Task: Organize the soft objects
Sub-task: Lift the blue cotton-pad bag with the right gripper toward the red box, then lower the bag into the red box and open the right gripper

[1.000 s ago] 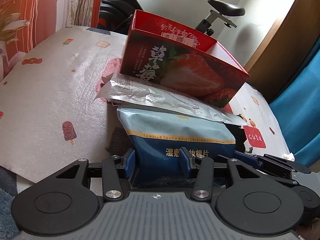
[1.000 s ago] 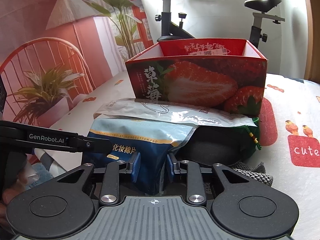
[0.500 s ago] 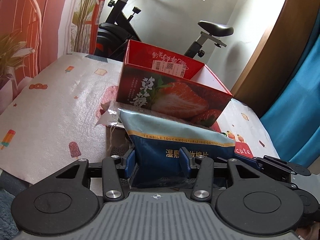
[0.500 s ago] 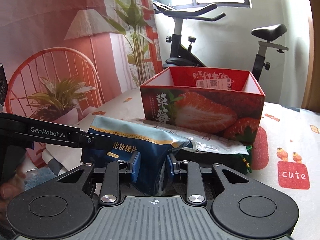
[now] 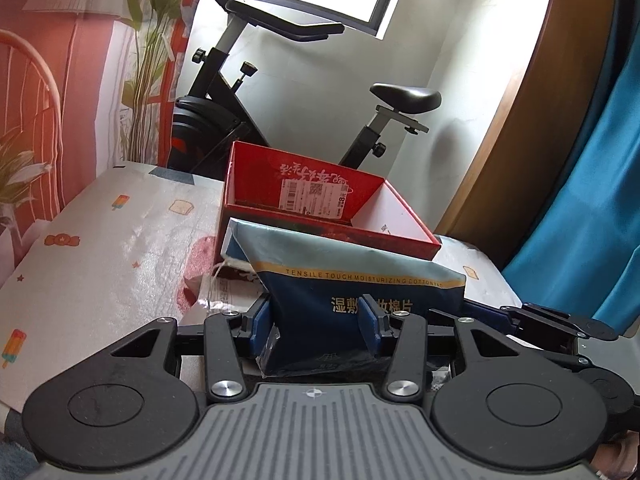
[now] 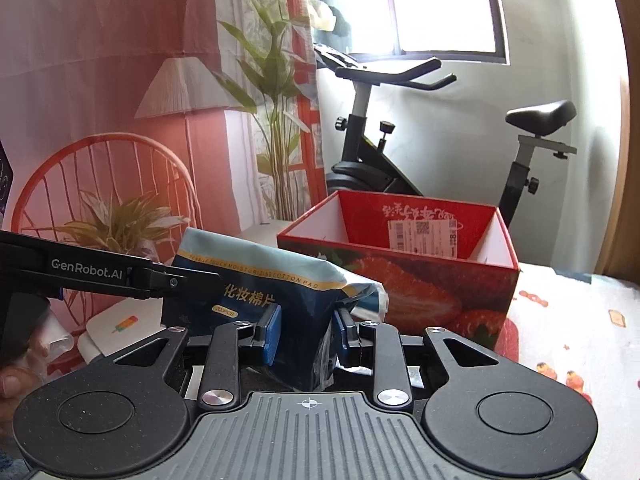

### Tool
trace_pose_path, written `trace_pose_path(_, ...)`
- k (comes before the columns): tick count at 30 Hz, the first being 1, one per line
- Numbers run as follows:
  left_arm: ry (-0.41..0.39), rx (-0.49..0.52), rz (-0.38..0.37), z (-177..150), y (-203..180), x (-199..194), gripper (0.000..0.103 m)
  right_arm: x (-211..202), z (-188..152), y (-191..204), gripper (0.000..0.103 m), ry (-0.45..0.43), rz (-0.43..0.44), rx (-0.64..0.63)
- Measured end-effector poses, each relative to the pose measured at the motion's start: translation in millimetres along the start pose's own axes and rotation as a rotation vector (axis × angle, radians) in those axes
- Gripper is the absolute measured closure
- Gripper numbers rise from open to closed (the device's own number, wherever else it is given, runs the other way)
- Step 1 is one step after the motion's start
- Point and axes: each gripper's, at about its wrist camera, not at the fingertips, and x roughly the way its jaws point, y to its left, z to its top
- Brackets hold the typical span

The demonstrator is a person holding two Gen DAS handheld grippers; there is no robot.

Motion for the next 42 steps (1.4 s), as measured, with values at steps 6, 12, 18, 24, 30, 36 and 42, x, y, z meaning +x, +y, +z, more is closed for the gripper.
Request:
trace_pose_path(6, -0.006, 0.012, -0.068, 47.5, 4.9, 34.7, 0.054, 19.3, 44.4, -20.1, 0.077, -0.039, -0.019, -0.057)
trace_pose_path(12, -0.025, 0.037, -0.07, 96.1, 0.6, 77.6, 0.055, 57.2, 96.9, -53.1, 0.077, -0.055, -0.046, -0.109)
trace_pose_path(18, -0.08, 0.03, -0.081, 131.7, 1.0, 110.8, 0.054, 99.9, 140.2, -87.5, 0.077, -0.082, -0.064, -0.134)
trace_pose_path(24, -0.007, -0.001, -0.083, 145.1, 4.8, 162.2, 0.054, 134.9, 160.5, -116.1, 0.077, -0.124, -0.088, -0.176)
trace_pose_path(30, 0.173, -0.01, -0.025, 135.0, 17.9, 226.4, 0.055, 196.2, 145.5, -138.2, 0.077, 0.048, -0.144, -0.171)
trace_pose_path(36, 0.221, -0.056, -0.025, 135.6, 33.2, 254.4, 0.055, 238.1, 128.0, -147.6, 0.077, 0.168, -0.151, -0.131)
trace_pose_path(42, 0.291, -0.067, -0.028, 135.5, 37.7, 277.9, 0.055, 255.9, 124.7, -160.4, 0.077, 0.195, -0.15, -0.088)
